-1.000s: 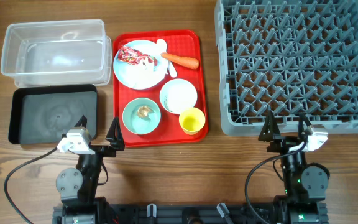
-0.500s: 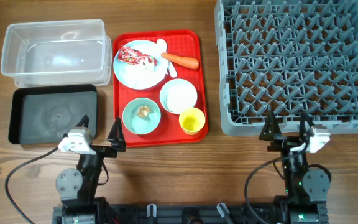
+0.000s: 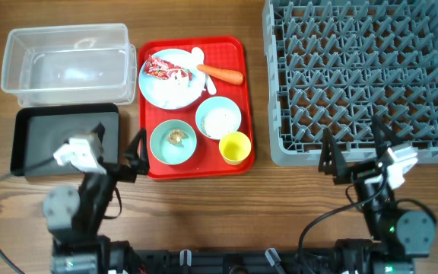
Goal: Sort waste into correct bins and load items into the dishwasher rack
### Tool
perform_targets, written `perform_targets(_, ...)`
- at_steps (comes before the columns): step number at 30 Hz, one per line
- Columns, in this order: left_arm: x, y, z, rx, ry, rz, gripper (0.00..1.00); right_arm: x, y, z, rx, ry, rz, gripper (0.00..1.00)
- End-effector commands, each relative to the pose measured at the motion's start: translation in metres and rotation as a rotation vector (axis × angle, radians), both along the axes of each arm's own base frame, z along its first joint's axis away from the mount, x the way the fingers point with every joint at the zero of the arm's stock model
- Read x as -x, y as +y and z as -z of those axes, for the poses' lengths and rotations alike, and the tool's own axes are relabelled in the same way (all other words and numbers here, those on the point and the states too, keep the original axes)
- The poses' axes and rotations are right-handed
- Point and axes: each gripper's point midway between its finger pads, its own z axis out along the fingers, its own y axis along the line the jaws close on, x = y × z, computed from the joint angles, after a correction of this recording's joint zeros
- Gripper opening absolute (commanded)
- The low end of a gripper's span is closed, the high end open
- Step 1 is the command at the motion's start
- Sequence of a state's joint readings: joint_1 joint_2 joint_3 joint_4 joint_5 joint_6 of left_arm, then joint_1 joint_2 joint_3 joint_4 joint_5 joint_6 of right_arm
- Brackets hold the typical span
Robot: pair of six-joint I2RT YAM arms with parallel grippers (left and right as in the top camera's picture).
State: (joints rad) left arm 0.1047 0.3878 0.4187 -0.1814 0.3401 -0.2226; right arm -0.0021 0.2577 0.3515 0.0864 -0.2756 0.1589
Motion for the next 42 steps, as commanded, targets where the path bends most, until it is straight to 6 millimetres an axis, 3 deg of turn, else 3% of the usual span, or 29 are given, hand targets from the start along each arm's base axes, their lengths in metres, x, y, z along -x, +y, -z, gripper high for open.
perform_targets(1,-0.020,0.001,-0.025,0.004,0.108,0.011,1.00,-0.011,0.009,-0.033,0.057,0.056,-0.052,1.00)
perform_targets(6,-0.058,-0.008,-0.032,-0.112,0.346,0.073,1.00,-0.042,0.017,-0.044,0.081,0.296,-0.105,1.00)
perform_targets(11,-0.104,-0.030,-0.003,-0.183,0.725,0.113,1.00,-0.065,0.028,-0.032,0.102,0.553,-0.196,1.00)
perform_targets(14,-0.139,-0.057,0.032,-0.192,0.843,0.184,1.00,-0.078,0.037,-0.015,0.076,0.636,-0.259,1.00)
perform_targets(17,-0.156,-0.083,0.075,-0.152,0.913,0.279,1.00,-0.082,0.044,-0.003,-0.005,0.713,-0.298,1.00)
perform_targets(19,-0.170,-0.086,0.092,-0.139,0.923,0.270,1.00,-0.083,0.044,0.002,-0.021,0.736,-0.296,1.00)
perform_targets(22,-0.193,-0.084,0.127,0.008,0.996,0.122,1.00,-0.083,0.044,0.004,-0.020,0.744,-0.296,1.00)
perform_targets(24,-0.203,-0.082,0.157,-0.005,1.026,0.068,1.00,-0.083,0.044,0.004,-0.017,0.745,-0.296,1.00)
perform_targets(27,-0.208,-0.075,0.197,-0.103,1.067,-0.008,1.00,-0.082,0.042,0.008,-0.016,0.762,-0.288,1.00)
perform_targets(31,-0.207,-0.081,0.221,-0.184,1.086,-0.011,1.00,-0.080,0.039,0.014,-0.013,0.789,-0.263,1.00)
perform_targets(32,-0.205,-0.081,0.226,-0.200,1.095,-0.017,0.97,-0.080,0.039,0.015,-0.013,0.792,-0.263,1.00)
perform_targets(34,-0.204,-0.081,0.231,-0.224,1.098,-0.031,0.81,-0.080,0.039,0.015,-0.014,0.793,-0.263,1.00)
perform_targets(38,-0.204,-0.076,0.244,-0.263,1.110,-0.060,0.16,-0.080,0.039,0.015,-0.014,0.792,-0.263,1.00)
perform_targets(39,-0.203,-0.076,0.246,-0.264,1.114,-0.060,0.04,-0.080,0.039,0.015,-0.014,0.793,-0.263,1.00)
perform_targets(42,-0.203,-0.076,0.247,-0.264,1.117,-0.060,0.04,-0.080,0.039,0.015,-0.014,0.793,-0.263,1.00)
